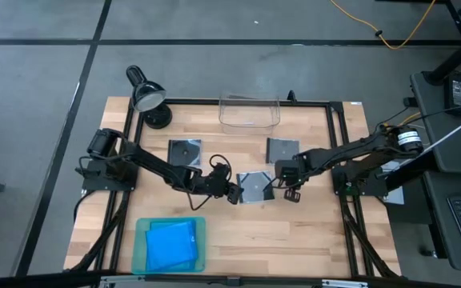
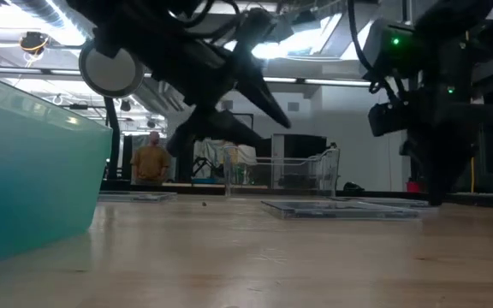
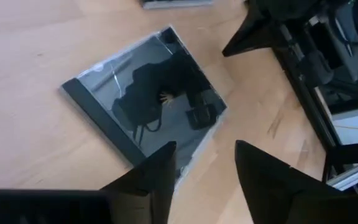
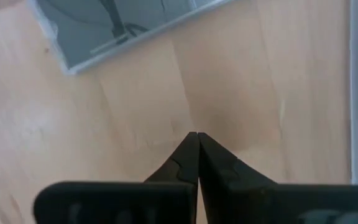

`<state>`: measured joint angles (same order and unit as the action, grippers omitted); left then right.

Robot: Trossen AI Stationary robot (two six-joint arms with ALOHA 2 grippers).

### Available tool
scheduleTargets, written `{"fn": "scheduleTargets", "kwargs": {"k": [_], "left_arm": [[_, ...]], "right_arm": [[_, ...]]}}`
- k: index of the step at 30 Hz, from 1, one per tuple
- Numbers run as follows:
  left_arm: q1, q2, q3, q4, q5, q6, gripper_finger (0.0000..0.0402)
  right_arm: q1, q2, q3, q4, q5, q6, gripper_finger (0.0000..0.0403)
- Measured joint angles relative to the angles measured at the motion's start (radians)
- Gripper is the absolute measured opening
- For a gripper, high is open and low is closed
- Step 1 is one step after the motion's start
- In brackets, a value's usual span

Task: Pick & place jewel cases by type
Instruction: Put the bottom black CD case into the transparent bin

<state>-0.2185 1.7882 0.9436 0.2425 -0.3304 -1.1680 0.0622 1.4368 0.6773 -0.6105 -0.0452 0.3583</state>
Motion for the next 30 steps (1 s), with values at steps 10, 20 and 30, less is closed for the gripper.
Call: {"fn": "scheduleTargets", "kwargs": {"k": [10, 20, 30], "left_arm": [[0.018, 0.016, 0.001, -0.115, 0.004, -0.1, 0.0235], [0.059, 0.031, 0.001, -0.144, 0.012, -0.142, 0.0245], [0.072, 0.14, 0.002, -0.007, 0.073, -0.218, 0.0244]], "right_arm": [[-0.037, 0.0, -0.062, 0.199, -0.007, -0.063, 0.0007], [-0.076, 0.028, -0.06, 0.201, -0.01, -0.163, 0.0007], [-0.077, 0.067, -0.053, 0.22, -0.032, -0.215, 0.0007]]}}
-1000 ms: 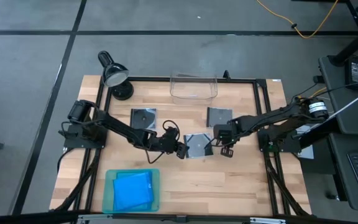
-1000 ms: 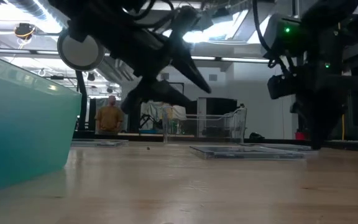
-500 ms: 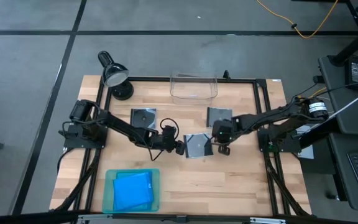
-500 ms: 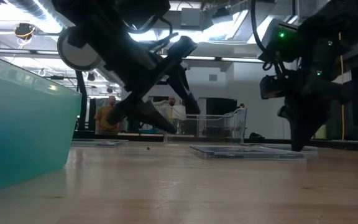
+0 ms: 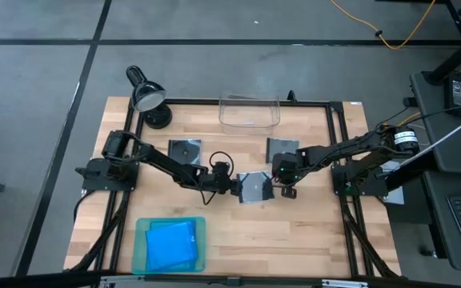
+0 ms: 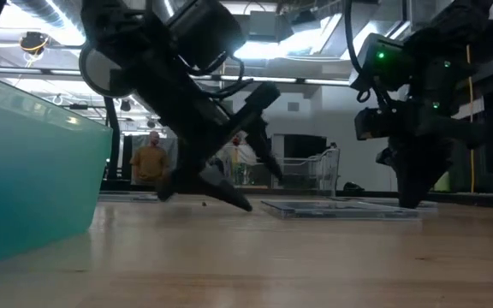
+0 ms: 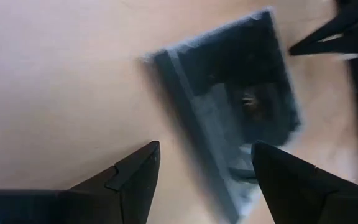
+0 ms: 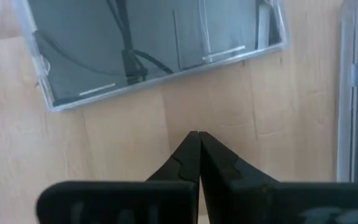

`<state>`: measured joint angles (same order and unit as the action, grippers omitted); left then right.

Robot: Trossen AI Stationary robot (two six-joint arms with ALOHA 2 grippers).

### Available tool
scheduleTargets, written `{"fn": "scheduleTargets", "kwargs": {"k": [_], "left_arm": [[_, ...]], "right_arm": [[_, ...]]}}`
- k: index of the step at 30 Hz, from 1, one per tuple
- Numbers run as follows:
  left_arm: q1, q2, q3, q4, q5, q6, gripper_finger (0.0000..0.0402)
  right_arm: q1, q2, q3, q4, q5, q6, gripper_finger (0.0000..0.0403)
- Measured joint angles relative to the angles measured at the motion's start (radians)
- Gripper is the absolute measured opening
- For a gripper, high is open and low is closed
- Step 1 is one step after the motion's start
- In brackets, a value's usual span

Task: Pick & place jewel cases by type
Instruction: Put the bottom black CD case into the transparent bin

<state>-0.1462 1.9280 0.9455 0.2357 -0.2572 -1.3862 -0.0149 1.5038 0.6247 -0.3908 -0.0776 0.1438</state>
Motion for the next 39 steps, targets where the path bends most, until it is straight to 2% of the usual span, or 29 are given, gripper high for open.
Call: {"fn": "scheduleTargets", "kwargs": {"k": [8, 14, 25, 30, 39], "left_arm": [[0.0, 0.066, 0.004, 0.138, 0.039, -0.033, 0.0245], [0.005, 0.068, 0.003, 0.145, 0.043, -0.043, 0.0245], [0.008, 0.071, -0.003, 0.195, -0.015, -0.024, 0.0245], [0.01, 0.071, -0.002, 0.186, 0.006, -0.04, 0.0244], [0.013, 0.045, -0.003, 0.204, -0.042, 0.062, 0.0242]], "right_arm": [[-0.009, 0.005, -0.002, 0.041, -0.018, -0.023, 0.0007], [-0.029, 0.008, -0.004, 0.102, -0.059, -0.028, 0.0007], [-0.034, 0.008, -0.005, 0.119, -0.06, -0.056, 0.0007], [-0.034, 0.008, -0.005, 0.119, -0.059, -0.056, 0.0007], [-0.034, 0.007, -0.009, 0.121, -0.059, -0.07, 0.0007]]}}
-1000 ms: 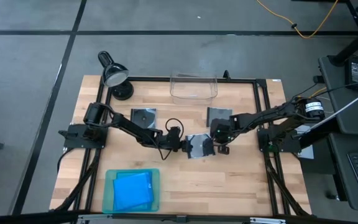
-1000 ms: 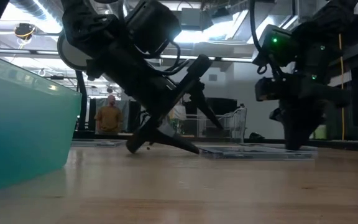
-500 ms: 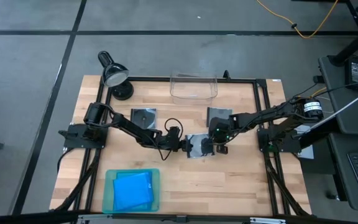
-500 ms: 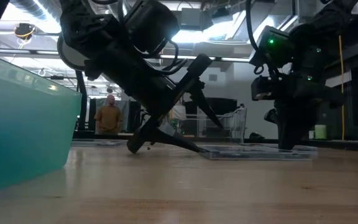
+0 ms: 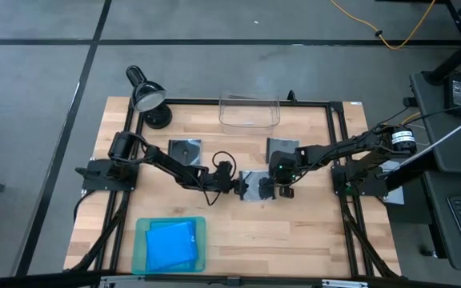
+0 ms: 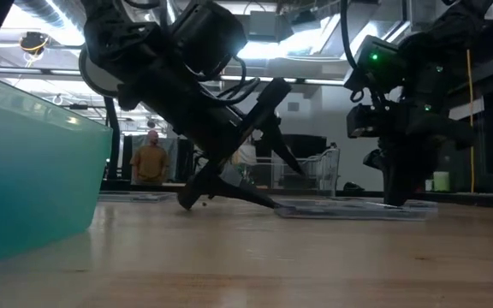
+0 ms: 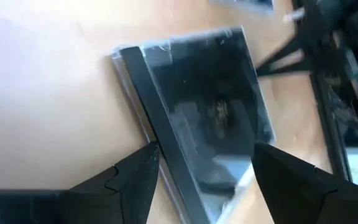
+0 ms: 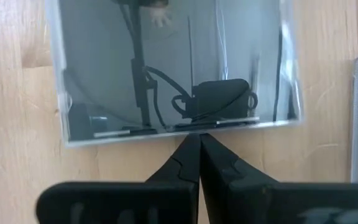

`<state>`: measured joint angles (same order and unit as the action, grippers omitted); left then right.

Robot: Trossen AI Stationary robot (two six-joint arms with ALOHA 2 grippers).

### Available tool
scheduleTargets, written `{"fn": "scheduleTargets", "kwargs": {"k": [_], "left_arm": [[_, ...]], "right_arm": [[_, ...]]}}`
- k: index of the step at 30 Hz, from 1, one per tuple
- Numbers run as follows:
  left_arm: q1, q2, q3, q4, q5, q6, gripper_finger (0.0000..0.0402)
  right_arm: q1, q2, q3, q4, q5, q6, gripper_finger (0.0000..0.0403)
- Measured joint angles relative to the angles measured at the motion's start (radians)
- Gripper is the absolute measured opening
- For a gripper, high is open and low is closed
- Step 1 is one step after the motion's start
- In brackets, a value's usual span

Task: Pick & place jewel cases by type
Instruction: Put the bottom black CD case into the transparent bin

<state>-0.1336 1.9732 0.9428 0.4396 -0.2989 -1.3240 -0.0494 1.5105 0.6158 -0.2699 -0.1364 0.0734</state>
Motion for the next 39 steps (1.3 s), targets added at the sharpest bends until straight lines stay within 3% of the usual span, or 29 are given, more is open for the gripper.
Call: {"fn": "scheduleTargets", "kwargs": {"k": [13, 20, 31, 39], "left_arm": [[-0.002, -0.038, 0.0, -0.005, 0.004, 0.027, 0.0242], [0.0, -0.12, 0.014, 0.017, -0.054, 0.104, 0.0241], [0.013, -0.153, 0.017, 0.015, -0.05, 0.146, 0.0241], [0.038, -0.153, 0.084, 0.009, -0.015, 0.263, 0.0241]], "right_arm": [[0.0, 0.0, -0.001, 0.0, 0.001, -0.004, 0.0007], [0.0, -0.001, -0.001, 0.001, 0.002, -0.004, 0.0007], [0.0, 0.002, -0.002, 0.034, 0.004, -0.004, 0.0007], [0.0, 0.012, 0.0, 0.072, 0.008, -0.005, 0.0007]]}}
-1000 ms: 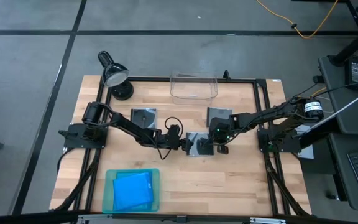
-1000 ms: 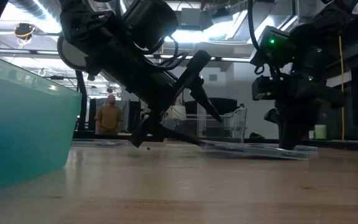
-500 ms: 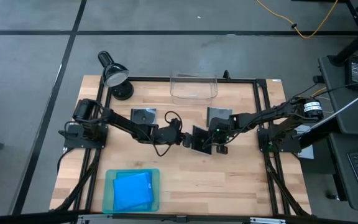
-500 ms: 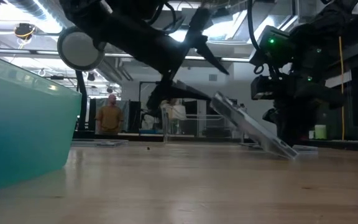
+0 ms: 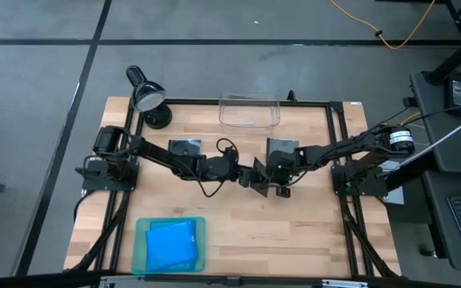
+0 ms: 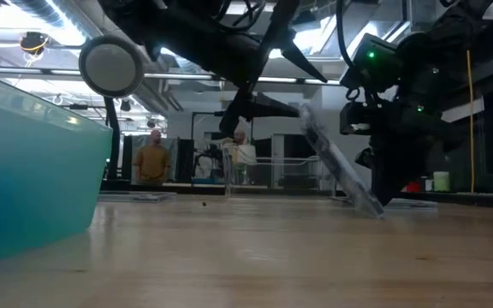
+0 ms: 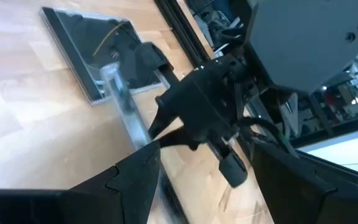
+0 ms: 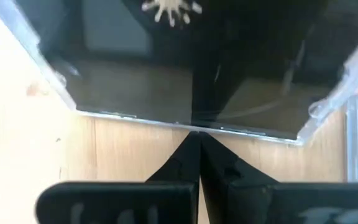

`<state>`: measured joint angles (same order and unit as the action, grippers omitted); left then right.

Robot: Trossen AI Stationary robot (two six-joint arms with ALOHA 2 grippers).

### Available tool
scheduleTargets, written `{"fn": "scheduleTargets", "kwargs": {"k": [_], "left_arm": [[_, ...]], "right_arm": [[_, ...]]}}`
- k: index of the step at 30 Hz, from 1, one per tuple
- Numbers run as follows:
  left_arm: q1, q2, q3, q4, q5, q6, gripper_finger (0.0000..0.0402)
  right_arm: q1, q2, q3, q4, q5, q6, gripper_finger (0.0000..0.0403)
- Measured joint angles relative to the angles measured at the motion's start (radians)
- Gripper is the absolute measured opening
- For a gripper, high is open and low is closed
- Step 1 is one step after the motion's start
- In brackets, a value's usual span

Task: Pick & place jewel cases by type
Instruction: Put the bottom black CD case into the transparent bin

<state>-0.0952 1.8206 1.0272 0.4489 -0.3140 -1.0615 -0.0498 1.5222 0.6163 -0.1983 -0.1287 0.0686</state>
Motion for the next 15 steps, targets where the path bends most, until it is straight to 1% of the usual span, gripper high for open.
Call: {"fn": "scheduleTargets", "kwargs": {"k": [6, 15], "left_arm": [[0.021, 0.0, 0.001, -0.004, 0.052, 0.005, 0.0241], [0.021, -0.002, 0.001, -0.002, 0.062, -0.004, 0.0241]], "right_arm": [[-0.002, 0.053, 0.004, 0.02, -0.034, 0.004, 0.0007], [-0.001, 0.064, 0.002, 0.036, -0.047, -0.005, 0.0007]]}}
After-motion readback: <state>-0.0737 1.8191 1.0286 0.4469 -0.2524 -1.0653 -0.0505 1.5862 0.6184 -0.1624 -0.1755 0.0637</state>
